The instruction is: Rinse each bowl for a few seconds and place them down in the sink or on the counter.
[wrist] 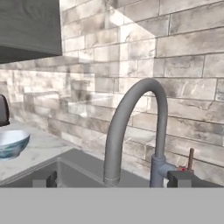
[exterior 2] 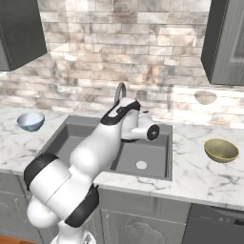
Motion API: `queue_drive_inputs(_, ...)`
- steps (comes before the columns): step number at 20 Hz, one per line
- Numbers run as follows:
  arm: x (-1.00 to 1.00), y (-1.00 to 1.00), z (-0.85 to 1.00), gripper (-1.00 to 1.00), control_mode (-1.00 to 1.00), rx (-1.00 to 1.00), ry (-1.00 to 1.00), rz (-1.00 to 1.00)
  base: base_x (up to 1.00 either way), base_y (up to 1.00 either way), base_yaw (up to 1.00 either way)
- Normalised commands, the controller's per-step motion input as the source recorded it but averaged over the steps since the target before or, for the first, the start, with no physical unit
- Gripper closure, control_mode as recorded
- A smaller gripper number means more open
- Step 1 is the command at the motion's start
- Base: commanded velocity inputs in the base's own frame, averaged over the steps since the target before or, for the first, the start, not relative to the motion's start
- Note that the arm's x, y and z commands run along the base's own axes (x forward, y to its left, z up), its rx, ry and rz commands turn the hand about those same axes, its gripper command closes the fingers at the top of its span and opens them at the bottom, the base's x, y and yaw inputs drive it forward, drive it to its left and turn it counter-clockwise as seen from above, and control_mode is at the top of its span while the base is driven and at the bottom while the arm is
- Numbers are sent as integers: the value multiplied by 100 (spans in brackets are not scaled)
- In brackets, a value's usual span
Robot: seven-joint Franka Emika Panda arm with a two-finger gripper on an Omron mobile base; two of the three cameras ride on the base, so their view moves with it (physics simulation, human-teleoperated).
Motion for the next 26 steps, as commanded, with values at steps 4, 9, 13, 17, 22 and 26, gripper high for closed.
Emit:
queue_drive_inputs(4,39,0,-13,-100,-100,3,0,3,0,0,0)
queue_drive_inputs(9,40,0,-13,-100,-100,4,0,3,0,0,0)
queue_drive_inputs(13,40,0,-12,-100,-100,4,0,3,0,0,0)
queue_drive_inputs(17,37,0,-12,-100,-100,4,0,4,0,0,0)
queue_drive_inputs(22,36,-2,-14,-100,-100,4,0,4,0,0,0)
queue_drive_inputs(26,36,-13,-16,-100,-100,5,0,1,0,0,0)
